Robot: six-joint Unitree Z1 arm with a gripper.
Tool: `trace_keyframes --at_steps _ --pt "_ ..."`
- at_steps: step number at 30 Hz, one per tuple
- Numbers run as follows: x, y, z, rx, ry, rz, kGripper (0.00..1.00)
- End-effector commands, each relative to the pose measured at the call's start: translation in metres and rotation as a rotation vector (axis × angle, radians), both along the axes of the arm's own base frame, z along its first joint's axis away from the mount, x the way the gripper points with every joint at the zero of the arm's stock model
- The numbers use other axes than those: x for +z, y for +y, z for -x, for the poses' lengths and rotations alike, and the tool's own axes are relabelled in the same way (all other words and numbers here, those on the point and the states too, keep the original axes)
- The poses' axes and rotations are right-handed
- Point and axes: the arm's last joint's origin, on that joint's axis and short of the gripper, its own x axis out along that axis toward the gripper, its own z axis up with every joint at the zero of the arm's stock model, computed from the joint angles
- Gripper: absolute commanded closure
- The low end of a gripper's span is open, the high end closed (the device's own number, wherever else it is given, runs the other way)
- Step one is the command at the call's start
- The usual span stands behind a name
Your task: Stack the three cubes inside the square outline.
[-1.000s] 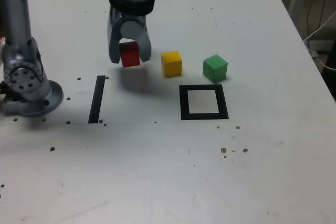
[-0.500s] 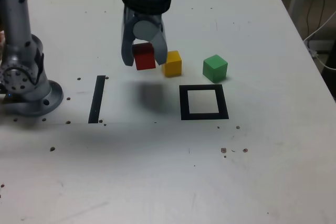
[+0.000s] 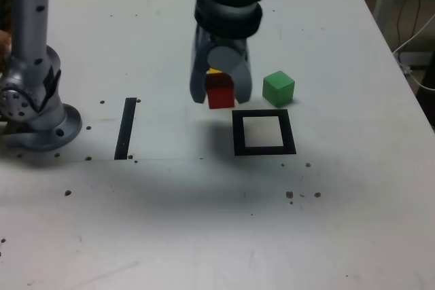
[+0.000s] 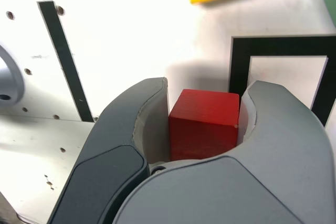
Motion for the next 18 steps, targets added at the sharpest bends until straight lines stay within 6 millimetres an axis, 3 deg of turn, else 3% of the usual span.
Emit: trace_keyframes --at_steps 1,18 --pt "-0.004 -0.005 -0.007 -0.005 0.007 0.002 0.78" --pt "-0.025 -0.020 -0.041 -0.034 0.022 0.010 0.78"
